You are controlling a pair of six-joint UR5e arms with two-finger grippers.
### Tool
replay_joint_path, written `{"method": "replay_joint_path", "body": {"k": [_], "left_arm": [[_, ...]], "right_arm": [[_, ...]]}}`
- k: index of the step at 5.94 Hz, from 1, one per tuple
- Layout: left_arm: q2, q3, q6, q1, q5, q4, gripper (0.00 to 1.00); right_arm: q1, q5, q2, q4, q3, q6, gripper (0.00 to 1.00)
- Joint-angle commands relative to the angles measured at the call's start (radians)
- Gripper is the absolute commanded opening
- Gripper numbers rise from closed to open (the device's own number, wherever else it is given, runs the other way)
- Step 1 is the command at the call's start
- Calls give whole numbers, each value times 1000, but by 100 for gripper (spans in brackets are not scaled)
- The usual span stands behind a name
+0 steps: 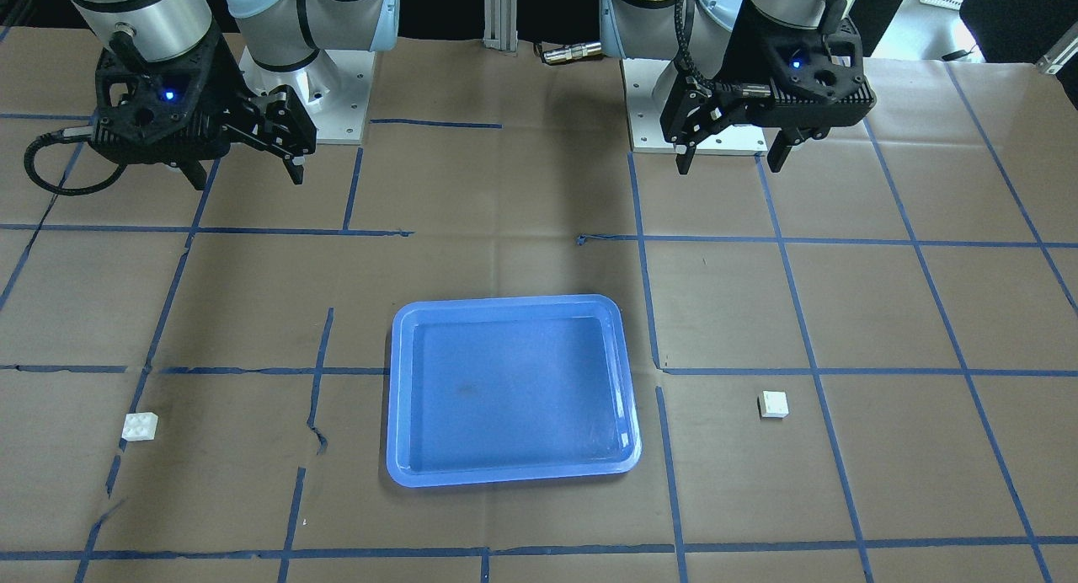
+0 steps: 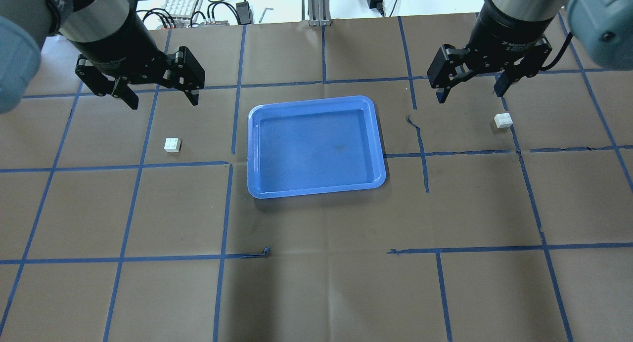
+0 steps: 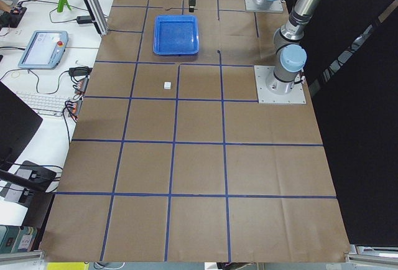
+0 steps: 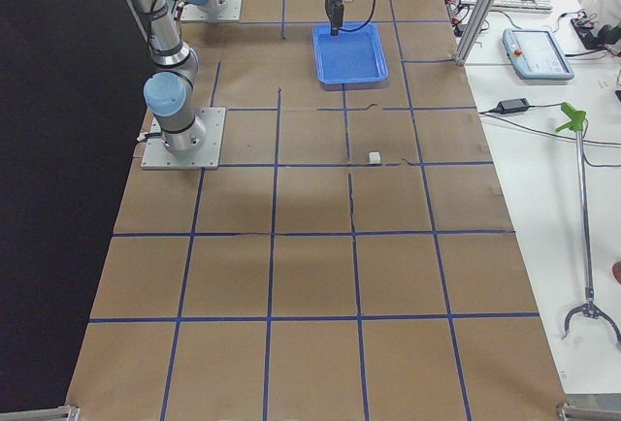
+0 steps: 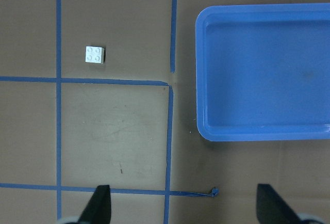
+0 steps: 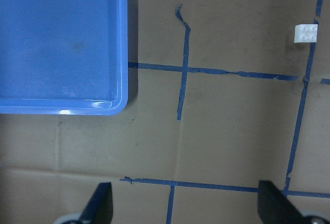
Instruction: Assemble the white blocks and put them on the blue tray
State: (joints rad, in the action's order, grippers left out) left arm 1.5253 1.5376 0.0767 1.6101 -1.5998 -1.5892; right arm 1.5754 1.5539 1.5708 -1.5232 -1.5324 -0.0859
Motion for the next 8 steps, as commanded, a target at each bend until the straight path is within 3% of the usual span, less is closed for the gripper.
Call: {"method": "replay_joint_path", "body": {"k": [1, 3, 5, 6, 8], "left_arm": [[-1, 5, 0, 2, 0, 0, 100], [-2, 18, -2, 2, 1, 6, 100], [41, 73, -85, -71, 7, 33, 100], [89, 140, -116, -141, 8, 187, 100], [250, 226, -332, -240, 11, 453, 100]], "right_arm": [[0, 0, 0, 0, 0, 0, 100], [2, 0, 0, 0, 0, 0, 100], [2, 9, 0, 0, 2, 9, 100], [-3, 11, -2, 0, 0, -20, 100], [-35, 14, -2, -23, 2, -346, 100]]}}
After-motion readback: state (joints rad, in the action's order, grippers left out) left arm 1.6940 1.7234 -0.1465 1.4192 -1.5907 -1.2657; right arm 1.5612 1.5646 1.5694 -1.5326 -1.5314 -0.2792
